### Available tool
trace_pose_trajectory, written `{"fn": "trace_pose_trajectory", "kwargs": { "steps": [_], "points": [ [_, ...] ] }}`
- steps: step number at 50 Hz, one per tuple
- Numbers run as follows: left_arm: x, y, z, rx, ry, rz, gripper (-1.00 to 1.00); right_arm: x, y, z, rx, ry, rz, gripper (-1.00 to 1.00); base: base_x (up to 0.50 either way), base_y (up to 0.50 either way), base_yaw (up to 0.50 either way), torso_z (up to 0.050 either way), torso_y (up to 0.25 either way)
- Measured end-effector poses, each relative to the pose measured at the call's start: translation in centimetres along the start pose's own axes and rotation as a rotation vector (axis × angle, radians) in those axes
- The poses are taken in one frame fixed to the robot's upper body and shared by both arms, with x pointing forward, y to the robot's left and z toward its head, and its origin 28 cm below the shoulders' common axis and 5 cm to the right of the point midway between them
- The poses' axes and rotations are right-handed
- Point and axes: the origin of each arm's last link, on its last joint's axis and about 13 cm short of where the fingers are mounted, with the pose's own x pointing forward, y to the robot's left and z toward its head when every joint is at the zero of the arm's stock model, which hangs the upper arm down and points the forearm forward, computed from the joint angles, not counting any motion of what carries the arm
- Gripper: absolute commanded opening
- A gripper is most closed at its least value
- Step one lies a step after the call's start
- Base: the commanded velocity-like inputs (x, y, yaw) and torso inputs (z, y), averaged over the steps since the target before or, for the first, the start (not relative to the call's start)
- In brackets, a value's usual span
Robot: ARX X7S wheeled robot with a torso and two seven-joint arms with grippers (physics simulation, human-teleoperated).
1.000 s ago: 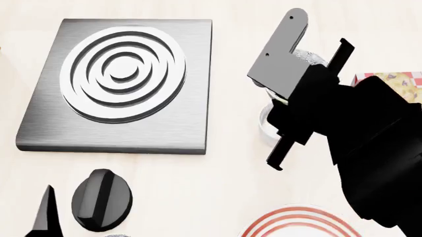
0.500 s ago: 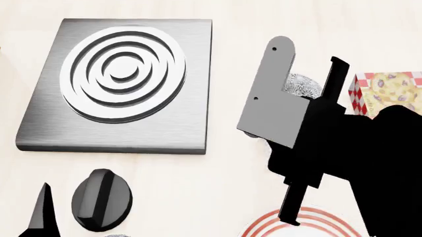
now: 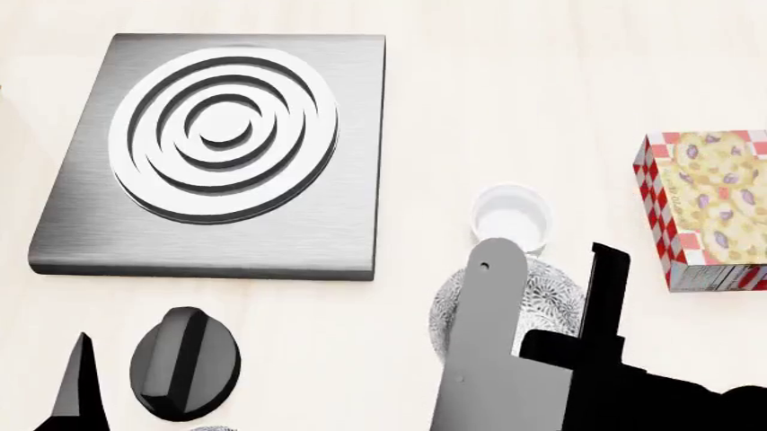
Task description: Pick the akita bowl on the ramekin and place it on the plate.
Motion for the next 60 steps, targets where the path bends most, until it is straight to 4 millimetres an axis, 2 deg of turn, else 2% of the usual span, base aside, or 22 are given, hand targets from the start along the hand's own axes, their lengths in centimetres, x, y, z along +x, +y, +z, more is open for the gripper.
{"fn": "trace_pose_trajectory", "kwargs": {
  "steps": [27,44,60],
  "points": [
    [0.0,0.0,0.0,0.000,-0.001,0.003,1.00,-0.8,4.2,-2.1,0.063,0.005,0.081,-1.00,0.00,0.00,0.00,0.000,0.001],
    [0.0,0.1,0.0,0.000,-0.001,0.006,1.00,-1.4,5.4,-3.3,0.126,0.010,0.060,-1.00,0.00,0.00,0.00,0.000,0.000],
    [0.0,0.1,0.0,0.001,0.000,0.006,1.00,-0.8,6.3,-4.3,0.168,0.006,0.046,-1.00,0.00,0.00,0.00,0.000,0.001]
  ]
}}
